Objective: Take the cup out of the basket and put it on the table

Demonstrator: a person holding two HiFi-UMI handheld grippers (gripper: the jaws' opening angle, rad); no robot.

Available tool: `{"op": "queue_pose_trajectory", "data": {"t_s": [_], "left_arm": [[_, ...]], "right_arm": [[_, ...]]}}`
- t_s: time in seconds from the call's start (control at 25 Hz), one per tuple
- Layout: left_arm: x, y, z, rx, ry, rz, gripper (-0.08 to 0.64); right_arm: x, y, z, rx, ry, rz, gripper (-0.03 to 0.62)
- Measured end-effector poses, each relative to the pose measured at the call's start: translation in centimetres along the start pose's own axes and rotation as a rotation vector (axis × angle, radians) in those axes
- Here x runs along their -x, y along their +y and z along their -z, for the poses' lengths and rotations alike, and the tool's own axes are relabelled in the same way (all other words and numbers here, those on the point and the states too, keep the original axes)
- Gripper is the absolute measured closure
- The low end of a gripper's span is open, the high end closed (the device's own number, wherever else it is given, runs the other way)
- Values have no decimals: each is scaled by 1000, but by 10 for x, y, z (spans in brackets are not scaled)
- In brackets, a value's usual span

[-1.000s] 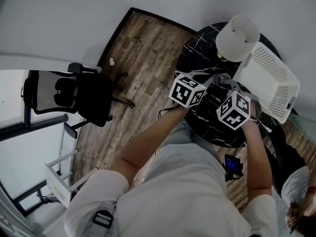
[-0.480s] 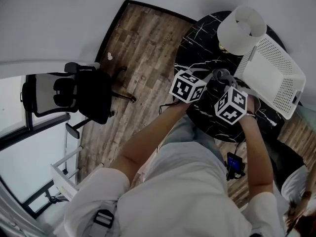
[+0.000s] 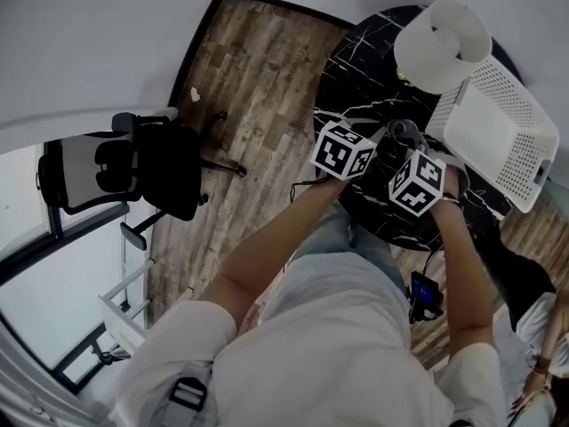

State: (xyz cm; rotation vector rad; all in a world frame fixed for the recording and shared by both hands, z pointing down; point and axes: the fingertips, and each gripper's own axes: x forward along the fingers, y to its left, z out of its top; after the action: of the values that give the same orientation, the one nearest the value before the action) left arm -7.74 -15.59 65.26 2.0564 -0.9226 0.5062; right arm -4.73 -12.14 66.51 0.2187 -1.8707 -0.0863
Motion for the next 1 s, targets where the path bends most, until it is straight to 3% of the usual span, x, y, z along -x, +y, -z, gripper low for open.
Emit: {"op": "queue_pose_trajectory", "data": {"t_s": [0.52,1.0], "left_arm": [[-18,13,18,48,35,10,555],[-25,17,24,42,56,20,554]], "right_arm": [[-27,3,12,-12,27,-23,569],[-36,6,12,-3,35,-31,569]]}}
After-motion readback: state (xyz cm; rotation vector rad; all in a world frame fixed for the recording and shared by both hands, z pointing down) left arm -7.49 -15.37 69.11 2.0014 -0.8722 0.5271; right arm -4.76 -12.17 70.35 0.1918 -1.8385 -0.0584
